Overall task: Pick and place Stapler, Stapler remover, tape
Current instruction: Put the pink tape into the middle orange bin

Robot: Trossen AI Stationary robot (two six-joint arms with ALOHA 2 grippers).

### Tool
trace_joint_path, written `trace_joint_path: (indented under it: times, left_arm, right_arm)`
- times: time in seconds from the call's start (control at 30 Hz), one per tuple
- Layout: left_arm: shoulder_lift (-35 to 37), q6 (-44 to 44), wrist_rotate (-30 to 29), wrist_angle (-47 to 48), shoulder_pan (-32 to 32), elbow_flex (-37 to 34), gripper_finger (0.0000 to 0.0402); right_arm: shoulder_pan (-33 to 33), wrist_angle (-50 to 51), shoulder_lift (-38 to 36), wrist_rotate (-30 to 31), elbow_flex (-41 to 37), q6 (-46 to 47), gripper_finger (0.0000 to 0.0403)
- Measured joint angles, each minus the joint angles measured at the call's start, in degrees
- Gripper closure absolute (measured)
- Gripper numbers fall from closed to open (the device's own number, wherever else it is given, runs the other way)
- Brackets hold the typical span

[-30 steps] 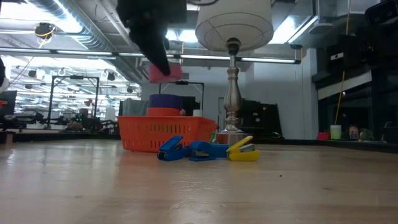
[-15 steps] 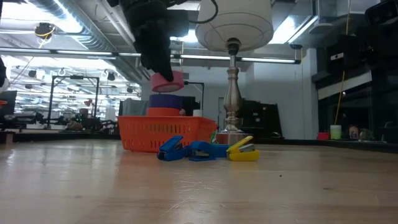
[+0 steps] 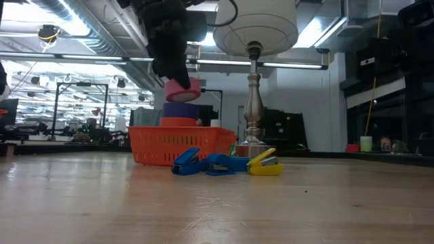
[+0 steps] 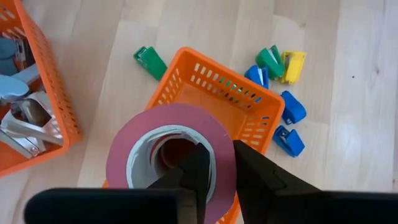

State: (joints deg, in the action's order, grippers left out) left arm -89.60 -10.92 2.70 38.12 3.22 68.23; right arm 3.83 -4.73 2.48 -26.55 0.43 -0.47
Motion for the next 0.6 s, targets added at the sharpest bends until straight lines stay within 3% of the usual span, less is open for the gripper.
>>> trace_joint_path:
  times: [0.4,0.6]
  left_arm:
    - [0.0,-1.0,-0.4,1.0,0.0,0.0,0.0336]
    - [0.0,-2.0,-3.3,1.0,0.0,0.0,0.0336]
  right_arm:
    - [0.0,0.0,0.0,0.0,0.0,0.0,0.0274]
    - [0.0,0.0,0.0,0.0,0.0,0.0,0.0274]
